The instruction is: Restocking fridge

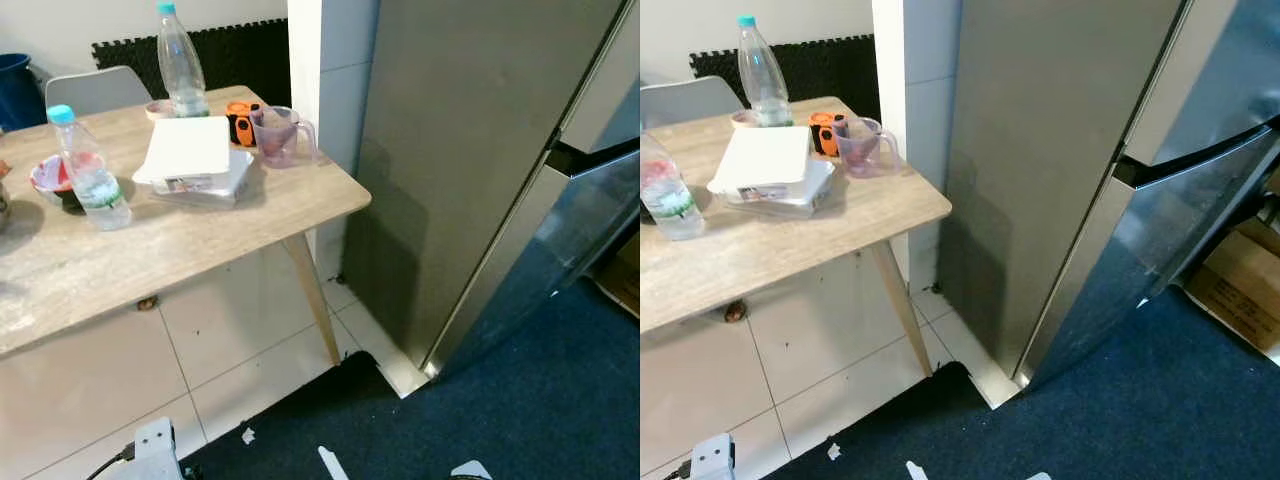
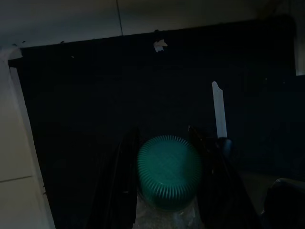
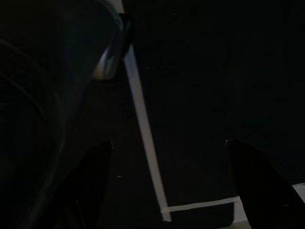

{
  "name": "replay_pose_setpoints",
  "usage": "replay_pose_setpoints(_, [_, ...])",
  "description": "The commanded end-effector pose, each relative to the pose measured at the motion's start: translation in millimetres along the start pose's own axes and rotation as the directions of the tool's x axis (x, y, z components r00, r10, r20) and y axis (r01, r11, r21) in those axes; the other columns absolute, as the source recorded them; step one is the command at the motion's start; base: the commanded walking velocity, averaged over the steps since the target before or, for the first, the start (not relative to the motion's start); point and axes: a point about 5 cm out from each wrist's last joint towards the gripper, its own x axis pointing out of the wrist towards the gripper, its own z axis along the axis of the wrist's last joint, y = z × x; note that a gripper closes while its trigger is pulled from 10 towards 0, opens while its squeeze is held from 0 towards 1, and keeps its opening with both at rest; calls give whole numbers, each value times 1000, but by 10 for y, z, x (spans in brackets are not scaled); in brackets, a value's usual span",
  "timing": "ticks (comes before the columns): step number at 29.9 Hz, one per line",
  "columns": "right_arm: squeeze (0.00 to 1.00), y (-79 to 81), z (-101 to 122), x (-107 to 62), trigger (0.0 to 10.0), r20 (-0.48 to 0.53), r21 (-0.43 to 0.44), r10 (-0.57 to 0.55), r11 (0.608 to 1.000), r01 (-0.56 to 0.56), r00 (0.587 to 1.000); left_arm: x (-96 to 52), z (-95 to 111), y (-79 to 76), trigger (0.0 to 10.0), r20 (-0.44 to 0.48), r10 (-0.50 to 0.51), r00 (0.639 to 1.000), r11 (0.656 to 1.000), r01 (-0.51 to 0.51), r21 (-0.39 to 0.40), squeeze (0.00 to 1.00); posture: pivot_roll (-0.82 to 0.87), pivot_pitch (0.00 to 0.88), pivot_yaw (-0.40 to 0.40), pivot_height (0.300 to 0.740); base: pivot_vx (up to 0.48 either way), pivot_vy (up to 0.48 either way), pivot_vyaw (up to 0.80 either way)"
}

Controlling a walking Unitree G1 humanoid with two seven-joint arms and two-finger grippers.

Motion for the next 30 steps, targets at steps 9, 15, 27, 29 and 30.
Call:
replay_pose_setpoints(9, [0,-25,-17,-6,10000,1,-17,-9,1000,9,1000,5,-95,-99,10000,-39,-47,998,999,47,6,0,-33,0,-39,740,0,-450,0])
replay_pose_setpoints(15, [0,-32,-18,-7,10000,9,13,-17,1000,16,1000,4,-129,-125,10000,-51,-58,997,998,59,22,0,-32,0,-38,740,0,-450,0])
replay_pose_setpoints(27, [0,-41,1,-9,10000,28,59,-14,998,12,1000,2,-148,-137,10000,-57,-65,996,998,66,23,0,-39,0,-37,740,0,-451,193])
replay_pose_setpoints(29, [0,-39,0,-9,10000,28,59,-15,998,13,999,2,-153,-143,10000,-58,-66,996,997,68,22,0,-40,0,-37,740,0,-450,769])
replay_pose_setpoints(30, [0,-39,0,-9,10000,28,59,-15,998,13,999,2,-153,-143,10000,-58,-66,996,997,68,22,0,-40,0,-37,740,0,-450,769])
